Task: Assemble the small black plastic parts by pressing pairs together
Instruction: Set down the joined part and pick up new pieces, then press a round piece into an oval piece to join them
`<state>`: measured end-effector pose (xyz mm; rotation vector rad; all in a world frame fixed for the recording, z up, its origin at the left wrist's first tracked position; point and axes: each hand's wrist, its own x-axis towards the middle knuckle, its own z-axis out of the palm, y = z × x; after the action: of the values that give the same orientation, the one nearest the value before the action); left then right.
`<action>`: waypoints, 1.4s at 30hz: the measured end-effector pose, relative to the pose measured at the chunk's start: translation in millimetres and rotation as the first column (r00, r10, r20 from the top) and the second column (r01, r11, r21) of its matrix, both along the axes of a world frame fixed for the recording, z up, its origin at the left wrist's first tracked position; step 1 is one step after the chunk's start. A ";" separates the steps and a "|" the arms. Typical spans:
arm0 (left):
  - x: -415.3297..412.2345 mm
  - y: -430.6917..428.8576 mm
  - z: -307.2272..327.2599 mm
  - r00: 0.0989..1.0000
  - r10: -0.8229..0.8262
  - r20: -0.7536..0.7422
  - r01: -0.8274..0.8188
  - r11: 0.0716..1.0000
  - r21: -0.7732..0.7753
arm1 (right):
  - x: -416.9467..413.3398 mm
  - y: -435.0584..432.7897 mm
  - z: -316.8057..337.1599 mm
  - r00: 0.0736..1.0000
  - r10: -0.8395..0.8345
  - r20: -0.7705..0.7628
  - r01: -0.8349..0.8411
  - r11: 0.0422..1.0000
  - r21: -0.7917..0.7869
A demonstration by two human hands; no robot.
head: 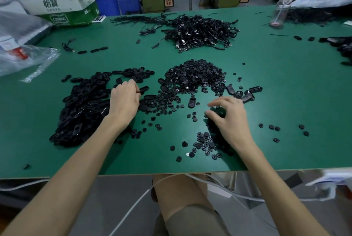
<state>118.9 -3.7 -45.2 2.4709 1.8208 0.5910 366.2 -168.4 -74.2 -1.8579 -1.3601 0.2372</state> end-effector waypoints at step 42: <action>93.9 -80.6 -25.2 0.313 0.019 0.950 0.726 0.640 -0.252 | 0.0 -1.9 6.2 0.925 0.176 -0.337 -0.098 0.967 0.235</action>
<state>212.8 -84.3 -70.4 1.4039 0.6768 0.8107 366.2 -170.3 -68.0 -1.4577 -1.2106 0.4577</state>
